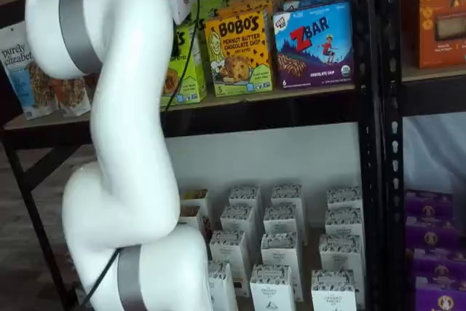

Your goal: Pick the green box on the top shelf, the fourth from the left

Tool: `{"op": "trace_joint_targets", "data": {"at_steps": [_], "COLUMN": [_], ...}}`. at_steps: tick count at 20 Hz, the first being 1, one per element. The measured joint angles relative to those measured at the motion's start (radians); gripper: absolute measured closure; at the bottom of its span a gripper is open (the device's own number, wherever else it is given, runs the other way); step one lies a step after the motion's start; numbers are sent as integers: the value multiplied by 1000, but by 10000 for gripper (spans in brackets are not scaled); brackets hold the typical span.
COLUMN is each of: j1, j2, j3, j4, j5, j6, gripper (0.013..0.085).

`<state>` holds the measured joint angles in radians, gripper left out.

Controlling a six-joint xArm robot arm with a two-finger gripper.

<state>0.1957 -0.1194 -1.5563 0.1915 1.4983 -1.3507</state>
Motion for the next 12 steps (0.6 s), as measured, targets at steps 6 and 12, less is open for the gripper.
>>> {"op": "trace_joint_targets", "data": {"at_steps": [6,12], "j1": [-2,-3], "j2": [-2,-1], "j3": [5,2], "j4": [2,7], "j5": [0,4], "j6": [-2,-3], "gripper": [210,330]}}
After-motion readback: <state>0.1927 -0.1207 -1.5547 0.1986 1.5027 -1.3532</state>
